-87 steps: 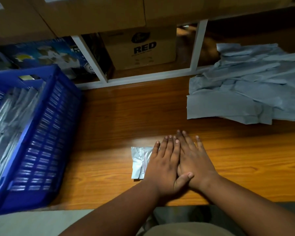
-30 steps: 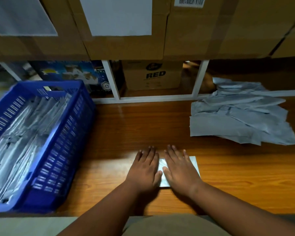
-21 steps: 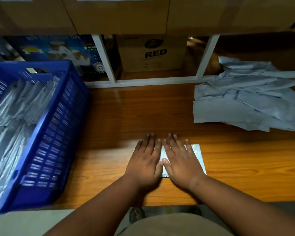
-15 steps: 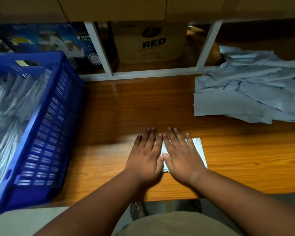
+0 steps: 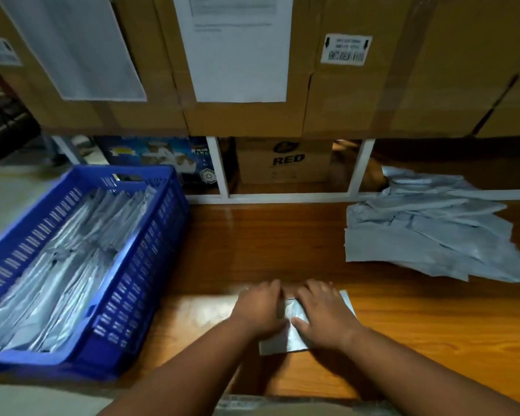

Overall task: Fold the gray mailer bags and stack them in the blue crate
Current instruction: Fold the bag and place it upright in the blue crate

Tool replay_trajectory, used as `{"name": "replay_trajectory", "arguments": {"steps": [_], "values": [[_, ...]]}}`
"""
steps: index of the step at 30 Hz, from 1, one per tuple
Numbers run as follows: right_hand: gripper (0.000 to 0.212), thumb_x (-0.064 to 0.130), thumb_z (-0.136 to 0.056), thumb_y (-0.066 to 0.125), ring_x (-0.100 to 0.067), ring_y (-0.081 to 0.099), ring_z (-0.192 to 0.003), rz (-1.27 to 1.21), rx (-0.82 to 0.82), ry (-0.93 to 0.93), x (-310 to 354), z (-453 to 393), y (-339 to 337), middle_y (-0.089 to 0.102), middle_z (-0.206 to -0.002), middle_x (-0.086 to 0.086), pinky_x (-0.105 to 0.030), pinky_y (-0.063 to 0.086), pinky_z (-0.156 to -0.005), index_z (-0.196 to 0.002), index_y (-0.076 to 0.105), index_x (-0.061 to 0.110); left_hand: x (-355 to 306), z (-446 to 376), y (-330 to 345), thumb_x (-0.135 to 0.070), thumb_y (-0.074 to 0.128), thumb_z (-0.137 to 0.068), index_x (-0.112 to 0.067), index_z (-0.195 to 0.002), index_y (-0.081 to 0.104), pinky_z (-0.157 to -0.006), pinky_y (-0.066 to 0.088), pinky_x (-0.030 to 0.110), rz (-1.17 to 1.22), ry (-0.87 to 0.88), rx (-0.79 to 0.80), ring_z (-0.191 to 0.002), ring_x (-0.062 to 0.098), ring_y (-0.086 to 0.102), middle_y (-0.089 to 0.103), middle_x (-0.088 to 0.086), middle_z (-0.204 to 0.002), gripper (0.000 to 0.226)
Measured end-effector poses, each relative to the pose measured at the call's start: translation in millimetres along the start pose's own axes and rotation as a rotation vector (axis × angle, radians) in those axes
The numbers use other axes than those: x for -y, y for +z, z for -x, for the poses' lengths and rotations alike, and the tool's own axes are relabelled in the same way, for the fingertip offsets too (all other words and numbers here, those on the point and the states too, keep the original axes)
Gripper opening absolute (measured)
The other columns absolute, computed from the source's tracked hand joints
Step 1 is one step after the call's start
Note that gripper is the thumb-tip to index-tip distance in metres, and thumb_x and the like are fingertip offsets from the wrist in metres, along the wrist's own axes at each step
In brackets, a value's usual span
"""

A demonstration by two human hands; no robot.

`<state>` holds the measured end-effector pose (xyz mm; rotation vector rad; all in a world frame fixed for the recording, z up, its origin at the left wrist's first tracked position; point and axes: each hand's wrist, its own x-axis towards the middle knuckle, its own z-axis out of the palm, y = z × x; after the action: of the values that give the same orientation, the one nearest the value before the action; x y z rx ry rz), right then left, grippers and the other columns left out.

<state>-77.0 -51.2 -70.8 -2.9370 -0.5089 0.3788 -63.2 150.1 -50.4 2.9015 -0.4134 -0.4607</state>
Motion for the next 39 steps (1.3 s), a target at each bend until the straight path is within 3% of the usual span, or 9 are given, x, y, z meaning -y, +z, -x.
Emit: {"name": "replay_trajectory", "arguments": {"steps": [5, 9, 13, 17, 22, 28, 32, 37, 39], "values": [[0.076, 0.063, -0.093, 0.065, -0.026, 0.047, -0.141, -0.045, 0.151, -0.097, 8, -32, -45, 0.049, -0.154, 0.002, -0.05, 0.041, -0.117, -0.158, 0.039, 0.033, 10, 7, -44, -0.031, 0.068, -0.095, -0.019, -0.113, 0.069, -0.085, 0.053, 0.039, 0.065, -0.017, -0.022, -0.106, 0.03, 0.065, 0.064, 0.006, -0.115, 0.021], [0.026, 0.049, -0.1, 0.065, -0.022, 0.059, -0.113, -0.009, 0.095, -0.238, 27, -66, -88, 0.06, -0.117, 0.005, -0.043, 0.053, -0.094, -0.118, 0.067, 0.03, 29, 32, -100, -0.033, 0.071, -0.095, -0.023, -0.104, 0.067, -0.085, 0.054, 0.038, 0.039, -0.044, -0.168, -0.102, 0.023, 0.063, 0.06, -0.002, -0.109, 0.014], [0.013, 0.045, -0.101, 0.067, -0.006, 0.058, -0.09, -0.08, -0.044, -0.395, 75, -92, -156, 0.059, -0.097, 0.014, -0.033, 0.053, -0.08, -0.094, 0.067, 0.034, 62, 78, -168, -0.038, 0.069, -0.097, -0.03, -0.102, 0.059, -0.083, 0.057, 0.041, 0.022, -0.124, -0.338, -0.099, 0.021, 0.067, 0.067, -0.003, -0.105, 0.013], [0.01, 0.045, -0.101, 0.065, -0.002, 0.06, -0.085, -0.045, -0.14, -0.561, 152, -116, -225, 0.062, -0.091, 0.015, -0.035, 0.058, -0.078, -0.092, 0.063, 0.041, 104, 128, -223, -0.041, 0.065, -0.097, -0.028, -0.1, 0.057, -0.068, 0.043, 0.036, -0.065, -0.269, -0.516, -0.093, 0.028, 0.064, 0.067, 0.002, -0.101, 0.015], [0.008, 0.045, -0.098, 0.069, -0.014, 0.065, -0.089, 0.076, -0.233, -0.766, 270, -152, -275, 0.067, -0.096, 0.013, -0.042, 0.057, -0.08, -0.097, 0.069, 0.037, 178, 187, -248, -0.039, 0.063, -0.098, -0.025, -0.099, 0.049, -0.073, 0.05, 0.042, -0.005, -0.498, -0.647, -0.093, 0.03, 0.062, 0.067, 0.005, -0.1, 0.02], [0.012, 0.043, -0.096, 0.068, -0.02, 0.067, -0.095, 0.331, -0.088, -0.886, 381, -193, -260, 0.073, -0.102, 0.011, -0.04, 0.057, -0.085, -0.106, 0.073, 0.039, 245, 220, -204, -0.039, 0.065, -0.096, -0.023, -0.106, 0.052, -0.084, 0.053, 0.042, 0.098, -0.635, -0.503, -0.108, 0.036, 0.064, 0.069, 0.01, -0.116, 0.023], [0.005, 0.035, -0.094, 0.07, -0.02, 0.063, -0.092, 0.512, 0.175, -0.871, 410, -216, -222, 0.067, -0.096, 0.009, -0.031, 0.046, -0.076, -0.097, 0.071, 0.038, 262, 215, -174, -0.033, 0.067, -0.091, -0.024, -0.091, 0.05, -0.074, 0.043, 0.035, 0.117, -0.609, -0.316, -0.106, 0.035, 0.065, 0.07, 0.011, -0.114, 0.019], [0.01, 0.02, -0.09, 0.069, -0.016, 0.061, -0.069, 0.677, 0.436, -0.777, 414, -226, -198, 0.071, -0.08, 0.001, -0.034, 0.055, -0.07, -0.09, 0.076, 0.026, 260, 198, -157, -0.031, 0.078, -0.083, -0.019, -0.09, 0.056, -0.073, 0.05, 0.037, 0.109, -0.585, -0.082, -0.1, 0.035, 0.068, 0.067, 0.012, -0.1, 0.026], [0.014, 0.016, -0.093, 0.064, -0.016, 0.055, -0.061, 0.831, 0.494, -0.746, 415, -226, -189, 0.063, -0.072, 0.001, -0.03, 0.048, -0.061, -0.089, 0.074, 0.024, 259, 190, -151, -0.03, 0.079, -0.08, -0.016, -0.093, 0.064, -0.076, 0.056, 0.039, 0.085, -0.58, 0.009, -0.096, 0.036, 0.069, 0.066, 0.01, -0.094, 0.025]]}}
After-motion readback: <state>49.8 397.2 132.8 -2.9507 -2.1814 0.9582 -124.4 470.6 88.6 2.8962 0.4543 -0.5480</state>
